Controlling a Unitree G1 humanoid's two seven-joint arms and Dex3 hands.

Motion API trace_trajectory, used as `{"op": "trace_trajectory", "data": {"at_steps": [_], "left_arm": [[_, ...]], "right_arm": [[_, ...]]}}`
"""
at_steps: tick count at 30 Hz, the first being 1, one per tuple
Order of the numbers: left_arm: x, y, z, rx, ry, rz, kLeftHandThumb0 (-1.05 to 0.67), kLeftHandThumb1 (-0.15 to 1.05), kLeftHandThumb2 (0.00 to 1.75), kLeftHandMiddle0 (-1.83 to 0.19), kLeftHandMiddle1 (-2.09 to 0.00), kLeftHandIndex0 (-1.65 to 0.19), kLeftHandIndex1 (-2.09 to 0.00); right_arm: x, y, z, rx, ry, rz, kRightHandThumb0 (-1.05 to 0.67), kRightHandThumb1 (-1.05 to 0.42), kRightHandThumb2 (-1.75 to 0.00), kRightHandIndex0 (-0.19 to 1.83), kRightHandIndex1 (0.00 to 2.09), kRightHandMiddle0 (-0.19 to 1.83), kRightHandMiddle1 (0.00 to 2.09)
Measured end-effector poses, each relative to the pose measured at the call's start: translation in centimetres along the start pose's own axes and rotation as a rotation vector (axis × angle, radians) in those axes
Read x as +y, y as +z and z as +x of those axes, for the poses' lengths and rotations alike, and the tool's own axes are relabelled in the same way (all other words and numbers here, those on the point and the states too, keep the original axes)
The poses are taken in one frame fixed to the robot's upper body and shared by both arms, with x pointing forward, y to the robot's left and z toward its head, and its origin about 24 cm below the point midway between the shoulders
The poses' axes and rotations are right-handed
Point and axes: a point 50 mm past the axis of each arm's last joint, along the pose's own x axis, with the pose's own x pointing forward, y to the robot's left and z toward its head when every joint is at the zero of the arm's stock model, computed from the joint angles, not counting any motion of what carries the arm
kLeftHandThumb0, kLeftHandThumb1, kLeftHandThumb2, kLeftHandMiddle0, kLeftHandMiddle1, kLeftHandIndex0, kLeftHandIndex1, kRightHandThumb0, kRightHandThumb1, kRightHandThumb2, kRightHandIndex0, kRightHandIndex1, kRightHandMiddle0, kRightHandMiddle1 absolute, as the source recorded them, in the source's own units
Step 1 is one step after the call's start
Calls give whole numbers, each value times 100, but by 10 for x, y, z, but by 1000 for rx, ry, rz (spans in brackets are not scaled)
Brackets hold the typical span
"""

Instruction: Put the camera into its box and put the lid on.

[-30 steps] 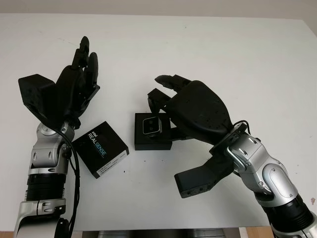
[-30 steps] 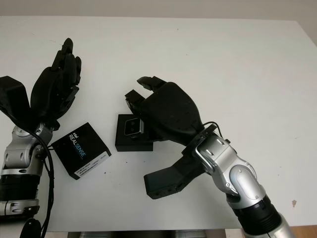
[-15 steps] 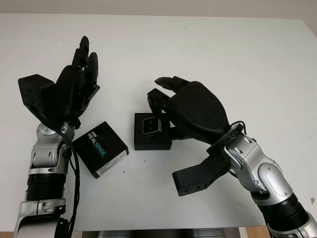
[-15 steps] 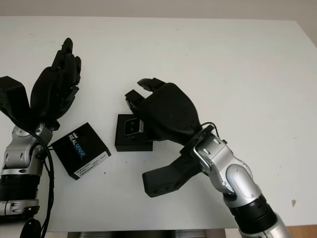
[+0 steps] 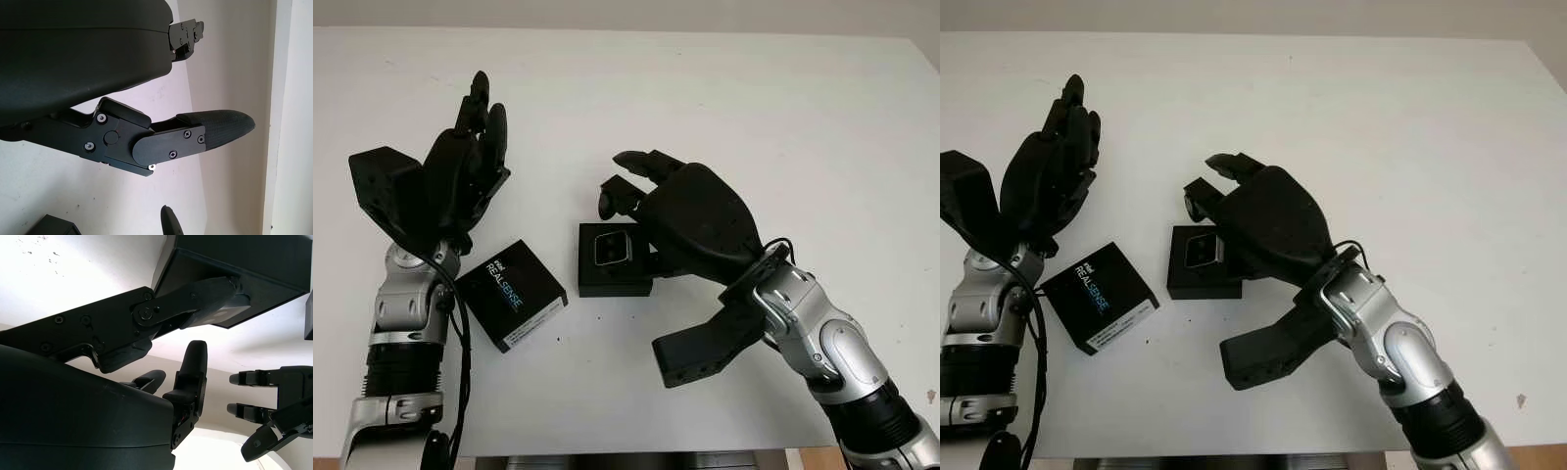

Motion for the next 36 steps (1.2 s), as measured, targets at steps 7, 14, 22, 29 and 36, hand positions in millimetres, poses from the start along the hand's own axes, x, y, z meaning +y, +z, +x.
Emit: {"op": "trace_trajectory", "data": {"at_steps": [7,14,22,29,36], "left_arm": [[0,0,0,0,2,0,-82,105,62,19,0,19,0],[0,0,0,0,2,0,-82,105,62,19,0,19,0],[0,1,0,-8,-1,0,-82,105,62,19,0,19,0],[1,1,0,-9,-3,-4,-82,105,62,19,0,19,0],[1,1,0,-11,-2,-3,-82,105,61,19,0,19,0]], "right_arm": [[-5,-1,-1,-6,16,-21,-81,-105,-11,34,30,29,93],[-8,-3,-1,-2,18,-30,-81,-105,-10,36,30,35,94],[-6,0,1,4,-5,1,-78,-100,-5,38,34,41,126],[1,1,1,3,20,22,-73,-103,-5,35,40,39,144],[5,1,1,3,25,31,-73,-101,-5,34,45,40,144]]}}
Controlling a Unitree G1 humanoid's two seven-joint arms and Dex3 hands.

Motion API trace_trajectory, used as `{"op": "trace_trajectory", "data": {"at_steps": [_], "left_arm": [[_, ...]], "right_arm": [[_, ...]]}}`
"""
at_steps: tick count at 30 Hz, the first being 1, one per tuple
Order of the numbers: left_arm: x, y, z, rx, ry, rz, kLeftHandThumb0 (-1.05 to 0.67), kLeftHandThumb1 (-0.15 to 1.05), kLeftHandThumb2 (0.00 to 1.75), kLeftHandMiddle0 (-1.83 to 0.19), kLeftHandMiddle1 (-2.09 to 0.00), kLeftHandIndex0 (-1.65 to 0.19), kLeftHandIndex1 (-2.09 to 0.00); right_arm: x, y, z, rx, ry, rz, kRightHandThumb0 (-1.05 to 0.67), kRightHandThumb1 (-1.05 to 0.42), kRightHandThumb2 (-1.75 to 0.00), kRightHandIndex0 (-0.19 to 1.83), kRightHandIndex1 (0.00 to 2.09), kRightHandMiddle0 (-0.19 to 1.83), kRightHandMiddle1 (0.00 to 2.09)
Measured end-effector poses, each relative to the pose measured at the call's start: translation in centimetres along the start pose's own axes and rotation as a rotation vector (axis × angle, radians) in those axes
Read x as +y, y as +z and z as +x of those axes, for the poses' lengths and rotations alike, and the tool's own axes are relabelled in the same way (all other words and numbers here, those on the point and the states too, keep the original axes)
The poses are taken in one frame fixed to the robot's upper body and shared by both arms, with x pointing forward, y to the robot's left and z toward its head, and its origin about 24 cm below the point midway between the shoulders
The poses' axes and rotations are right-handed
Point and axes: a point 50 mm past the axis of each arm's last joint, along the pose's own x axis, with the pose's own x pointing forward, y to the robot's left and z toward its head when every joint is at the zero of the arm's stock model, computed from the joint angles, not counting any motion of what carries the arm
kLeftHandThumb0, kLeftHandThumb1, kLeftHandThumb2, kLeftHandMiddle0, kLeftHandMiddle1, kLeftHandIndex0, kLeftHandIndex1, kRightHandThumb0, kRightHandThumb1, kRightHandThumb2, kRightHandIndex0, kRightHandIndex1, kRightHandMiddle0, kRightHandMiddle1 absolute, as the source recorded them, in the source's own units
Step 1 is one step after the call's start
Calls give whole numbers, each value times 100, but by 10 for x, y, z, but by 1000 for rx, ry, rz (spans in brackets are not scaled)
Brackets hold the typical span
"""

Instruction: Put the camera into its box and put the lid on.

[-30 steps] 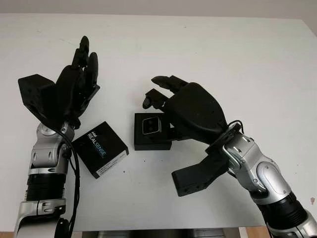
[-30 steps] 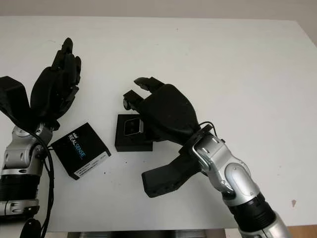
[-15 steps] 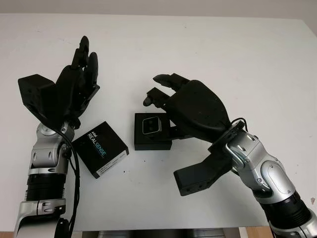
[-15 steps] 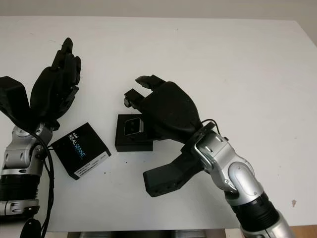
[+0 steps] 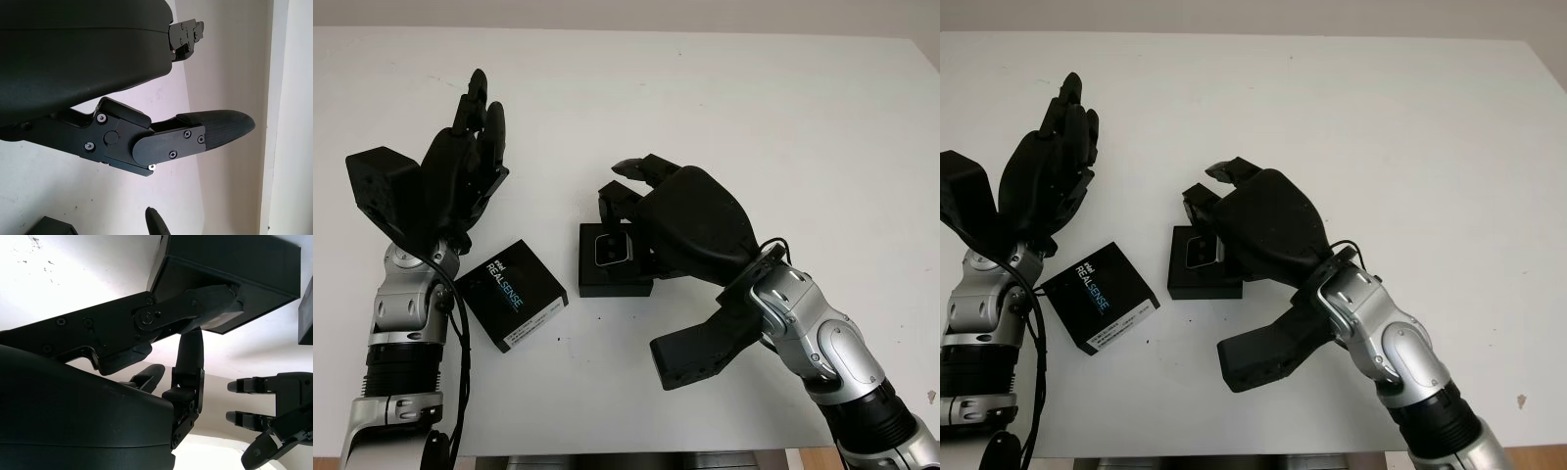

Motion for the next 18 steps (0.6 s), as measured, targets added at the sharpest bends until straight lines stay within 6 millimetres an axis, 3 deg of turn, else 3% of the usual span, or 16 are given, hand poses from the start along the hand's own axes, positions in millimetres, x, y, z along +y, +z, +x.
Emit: {"op": "trace_trajectory", "data": {"at_steps": [10,15,18], "left_arm": [[1,0,0,-5,1,0,-83,105,61,19,0,19,0],[1,0,0,-4,1,0,-82,105,61,19,0,19,0],[1,0,0,-4,2,0,-83,105,61,19,0,19,0]], "right_arm": [[1,1,0,-6,-6,0,-72,-101,-5,28,58,41,151],[4,0,0,-4,-19,40,-49,-97,-5,27,65,45,147],[6,-1,0,1,-32,79,-45,-95,-5,25,70,47,142]]}}
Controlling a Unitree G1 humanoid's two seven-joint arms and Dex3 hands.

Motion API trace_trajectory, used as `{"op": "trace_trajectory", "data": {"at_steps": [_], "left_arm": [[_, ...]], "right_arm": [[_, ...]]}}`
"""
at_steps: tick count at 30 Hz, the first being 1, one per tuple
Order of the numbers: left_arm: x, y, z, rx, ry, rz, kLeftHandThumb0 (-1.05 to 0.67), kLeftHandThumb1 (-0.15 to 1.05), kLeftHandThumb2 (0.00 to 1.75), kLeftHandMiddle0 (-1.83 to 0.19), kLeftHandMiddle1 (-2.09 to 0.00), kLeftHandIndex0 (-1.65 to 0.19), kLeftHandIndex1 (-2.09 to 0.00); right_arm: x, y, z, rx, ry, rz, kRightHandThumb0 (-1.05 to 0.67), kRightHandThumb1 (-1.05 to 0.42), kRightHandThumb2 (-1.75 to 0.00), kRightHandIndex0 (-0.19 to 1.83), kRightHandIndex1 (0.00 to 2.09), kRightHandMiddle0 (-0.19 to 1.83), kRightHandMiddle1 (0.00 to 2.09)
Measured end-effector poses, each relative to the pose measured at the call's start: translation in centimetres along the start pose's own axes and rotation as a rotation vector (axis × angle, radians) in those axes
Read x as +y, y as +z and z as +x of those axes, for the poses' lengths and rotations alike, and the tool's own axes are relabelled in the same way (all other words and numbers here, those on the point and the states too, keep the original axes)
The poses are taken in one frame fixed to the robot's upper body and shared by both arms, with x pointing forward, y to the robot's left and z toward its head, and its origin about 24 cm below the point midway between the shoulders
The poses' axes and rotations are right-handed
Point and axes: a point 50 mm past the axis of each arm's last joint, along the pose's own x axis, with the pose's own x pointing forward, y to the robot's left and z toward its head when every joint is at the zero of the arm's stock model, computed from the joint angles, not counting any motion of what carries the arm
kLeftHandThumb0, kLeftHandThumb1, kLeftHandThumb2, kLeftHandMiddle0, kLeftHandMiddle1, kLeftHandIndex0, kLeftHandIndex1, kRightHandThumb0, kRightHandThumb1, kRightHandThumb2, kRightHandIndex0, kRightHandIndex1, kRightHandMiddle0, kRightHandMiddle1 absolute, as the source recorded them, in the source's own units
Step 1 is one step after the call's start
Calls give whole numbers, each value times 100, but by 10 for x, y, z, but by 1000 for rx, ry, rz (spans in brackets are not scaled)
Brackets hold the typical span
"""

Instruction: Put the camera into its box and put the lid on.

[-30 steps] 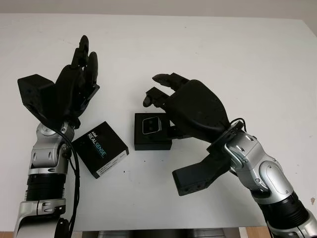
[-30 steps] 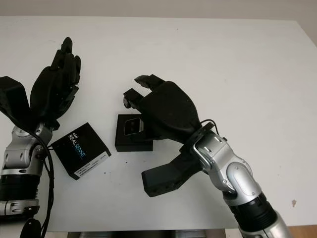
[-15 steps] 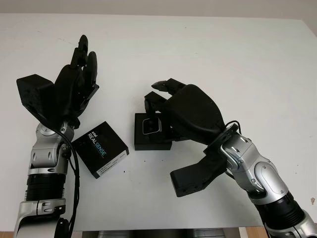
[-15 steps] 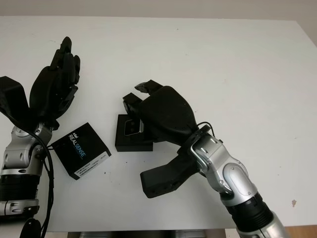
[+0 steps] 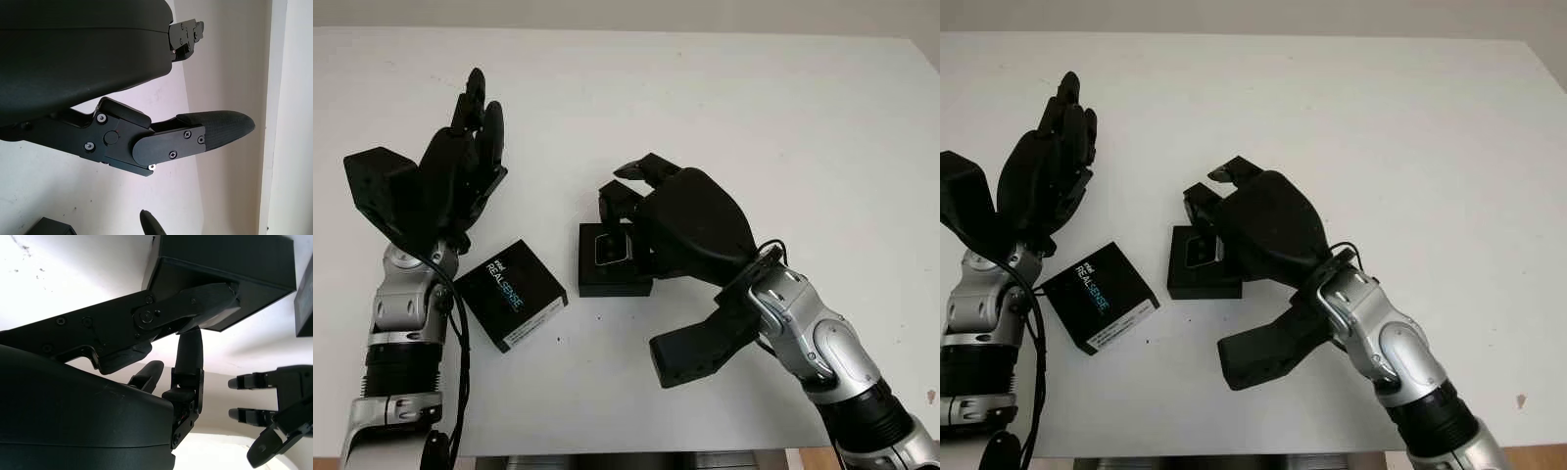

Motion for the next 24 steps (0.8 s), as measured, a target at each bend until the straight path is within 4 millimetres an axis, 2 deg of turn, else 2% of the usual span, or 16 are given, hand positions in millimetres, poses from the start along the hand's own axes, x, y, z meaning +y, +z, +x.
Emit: {"op": "trace_trajectory", "data": {"at_steps": [3,9,24], "left_arm": [[0,0,0,0,0,1,-82,105,62,19,0,19,0],[0,0,0,0,-4,1,-82,105,61,19,0,19,0],[1,0,0,6,-1,6,-81,105,63,19,0,19,0]], "right_arm": [[3,-3,0,11,-3,61,-46,-97,-6,20,82,47,136],[6,-10,-1,37,29,177,-46,-99,-6,19,84,44,136],[7,-14,-2,44,31,199,-45,-100,-6,21,80,42,138]]}}
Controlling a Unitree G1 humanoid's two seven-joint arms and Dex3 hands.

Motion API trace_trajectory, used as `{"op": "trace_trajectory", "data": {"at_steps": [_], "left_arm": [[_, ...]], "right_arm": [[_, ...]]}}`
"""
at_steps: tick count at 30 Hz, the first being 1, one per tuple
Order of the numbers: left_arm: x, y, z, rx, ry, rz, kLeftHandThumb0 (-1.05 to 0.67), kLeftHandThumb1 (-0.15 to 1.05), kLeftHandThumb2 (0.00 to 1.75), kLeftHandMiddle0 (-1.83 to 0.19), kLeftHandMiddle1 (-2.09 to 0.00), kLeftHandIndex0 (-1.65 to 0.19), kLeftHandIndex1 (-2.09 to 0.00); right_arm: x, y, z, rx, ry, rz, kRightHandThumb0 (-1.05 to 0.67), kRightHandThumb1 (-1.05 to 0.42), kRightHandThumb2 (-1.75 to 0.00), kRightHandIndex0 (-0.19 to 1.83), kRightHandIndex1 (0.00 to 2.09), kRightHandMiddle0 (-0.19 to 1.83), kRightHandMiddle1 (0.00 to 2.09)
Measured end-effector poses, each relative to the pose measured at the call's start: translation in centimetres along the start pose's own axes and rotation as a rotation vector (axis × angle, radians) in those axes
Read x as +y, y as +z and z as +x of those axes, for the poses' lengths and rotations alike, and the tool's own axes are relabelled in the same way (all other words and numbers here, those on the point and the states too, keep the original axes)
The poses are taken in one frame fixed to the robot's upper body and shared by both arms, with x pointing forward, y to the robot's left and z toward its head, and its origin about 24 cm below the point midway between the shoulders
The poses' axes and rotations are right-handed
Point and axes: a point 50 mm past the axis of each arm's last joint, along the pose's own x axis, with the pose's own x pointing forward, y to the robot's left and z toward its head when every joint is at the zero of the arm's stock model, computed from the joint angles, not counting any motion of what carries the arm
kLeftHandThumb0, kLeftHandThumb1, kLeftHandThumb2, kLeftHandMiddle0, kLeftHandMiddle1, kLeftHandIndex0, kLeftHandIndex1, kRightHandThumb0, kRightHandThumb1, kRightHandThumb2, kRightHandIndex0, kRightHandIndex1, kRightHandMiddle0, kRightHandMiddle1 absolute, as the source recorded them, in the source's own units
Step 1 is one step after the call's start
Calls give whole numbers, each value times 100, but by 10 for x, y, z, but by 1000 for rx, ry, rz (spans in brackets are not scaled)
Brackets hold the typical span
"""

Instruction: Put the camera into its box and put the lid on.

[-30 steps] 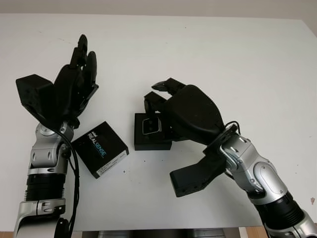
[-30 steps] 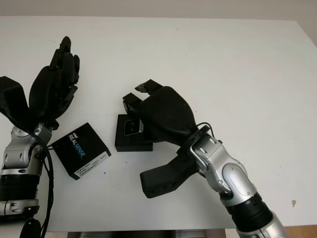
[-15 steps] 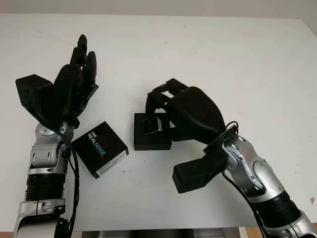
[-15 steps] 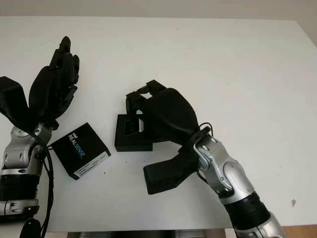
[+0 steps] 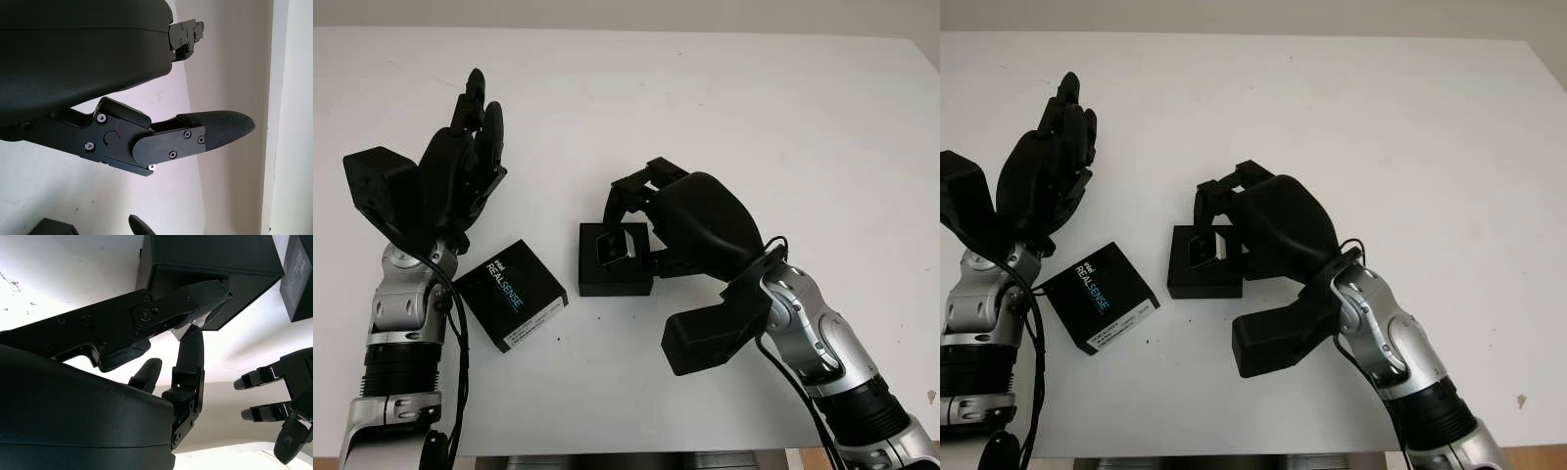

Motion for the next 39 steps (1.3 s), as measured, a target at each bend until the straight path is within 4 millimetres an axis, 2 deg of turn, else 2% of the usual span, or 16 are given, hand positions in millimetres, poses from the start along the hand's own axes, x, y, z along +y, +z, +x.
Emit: {"op": "trace_trajectory", "data": {"at_steps": [21,39], "left_arm": [[1,0,0,-1,-3,3,-82,105,61,19,0,19,0],[1,1,0,-1,-4,10,-81,105,62,19,0,19,0]], "right_arm": [[4,-2,-2,46,-114,124,-43,-100,-6,18,84,42,141],[5,1,-7,67,-86,166,-45,-100,-5,17,84,42,143]]}}
